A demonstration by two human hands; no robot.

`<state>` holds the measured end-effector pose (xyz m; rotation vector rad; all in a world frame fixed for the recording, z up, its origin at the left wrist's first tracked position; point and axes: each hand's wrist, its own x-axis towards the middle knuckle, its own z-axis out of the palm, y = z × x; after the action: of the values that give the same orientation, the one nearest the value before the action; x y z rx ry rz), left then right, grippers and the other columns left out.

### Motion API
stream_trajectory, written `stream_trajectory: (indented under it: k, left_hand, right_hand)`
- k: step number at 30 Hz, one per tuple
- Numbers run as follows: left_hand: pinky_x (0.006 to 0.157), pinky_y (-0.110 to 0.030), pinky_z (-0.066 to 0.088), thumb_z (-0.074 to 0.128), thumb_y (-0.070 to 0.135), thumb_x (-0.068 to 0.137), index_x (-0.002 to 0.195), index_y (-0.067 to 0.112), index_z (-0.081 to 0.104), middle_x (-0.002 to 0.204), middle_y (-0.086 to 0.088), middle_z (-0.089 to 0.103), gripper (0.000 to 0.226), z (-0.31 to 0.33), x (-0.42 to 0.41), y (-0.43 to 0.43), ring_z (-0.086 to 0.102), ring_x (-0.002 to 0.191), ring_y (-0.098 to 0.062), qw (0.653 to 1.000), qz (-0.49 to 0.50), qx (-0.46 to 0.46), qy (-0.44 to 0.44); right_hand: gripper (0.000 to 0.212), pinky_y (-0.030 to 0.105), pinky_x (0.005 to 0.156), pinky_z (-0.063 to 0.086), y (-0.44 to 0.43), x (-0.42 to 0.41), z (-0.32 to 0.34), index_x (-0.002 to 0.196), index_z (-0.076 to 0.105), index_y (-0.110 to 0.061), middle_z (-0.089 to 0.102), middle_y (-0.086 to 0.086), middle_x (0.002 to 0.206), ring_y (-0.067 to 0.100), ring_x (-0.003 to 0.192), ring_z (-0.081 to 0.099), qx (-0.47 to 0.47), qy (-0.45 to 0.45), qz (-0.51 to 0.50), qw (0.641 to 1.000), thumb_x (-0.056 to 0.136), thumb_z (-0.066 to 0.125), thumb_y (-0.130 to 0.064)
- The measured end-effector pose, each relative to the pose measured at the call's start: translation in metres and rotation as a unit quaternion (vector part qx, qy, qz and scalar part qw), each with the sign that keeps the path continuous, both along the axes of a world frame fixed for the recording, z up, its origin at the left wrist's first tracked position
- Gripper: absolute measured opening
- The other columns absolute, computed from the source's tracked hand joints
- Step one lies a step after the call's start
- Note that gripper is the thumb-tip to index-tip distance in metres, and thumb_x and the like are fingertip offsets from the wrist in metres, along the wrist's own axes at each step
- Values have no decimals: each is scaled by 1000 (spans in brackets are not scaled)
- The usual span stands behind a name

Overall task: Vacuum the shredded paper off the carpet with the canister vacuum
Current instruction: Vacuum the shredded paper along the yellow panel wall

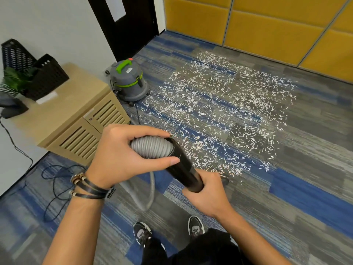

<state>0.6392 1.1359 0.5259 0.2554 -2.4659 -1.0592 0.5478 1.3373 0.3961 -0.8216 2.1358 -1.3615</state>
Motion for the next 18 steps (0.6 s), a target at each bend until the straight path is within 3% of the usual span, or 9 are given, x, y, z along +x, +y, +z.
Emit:
stream_trajectory:
  k: [3,6,12,15,18]
  left_hand:
    - [81,-26,59,90,55,69,103,24,82,97,15,80,46,2,8,-11,76,88,-3,1000,4,-6,2]
    - [81,-23,58,91,54,69,103,24,82,97,15,79,46,2,16,-22,76,88,-3,1000,7,2,0]
    - [79,-29,60,92,54,69,103,24,83,97,15,79,47,2,30,-44,77,87,-5,1000,12,0,-2]
    - [78,-35,62,91,57,67,102,25,83,96,14,80,48,6,34,-52,77,86,-6,1000,16,5,0]
    - [78,-32,62,91,57,67,101,24,83,96,14,79,48,10,38,-60,76,86,-4,1000,15,-1,7]
  right_hand:
    - [24,29,50,26,-12,5,-2,65,44,-15,39,-1,52,5,51,31,1,3,11,1000,63,68,-15]
    - [25,31,50,27,-24,11,-2,65,44,-16,44,7,56,8,51,32,6,13,14,1000,62,68,-16]
    - [28,29,50,26,-46,23,0,65,42,-16,41,7,55,9,52,31,12,10,25,1000,63,70,-11]
    - [30,24,49,24,-56,29,3,65,41,-16,36,-4,52,7,51,30,9,5,24,1000,64,71,-9]
    - [29,24,49,24,-64,34,7,64,41,-16,34,-2,52,7,52,28,0,-6,24,1000,65,70,-11]
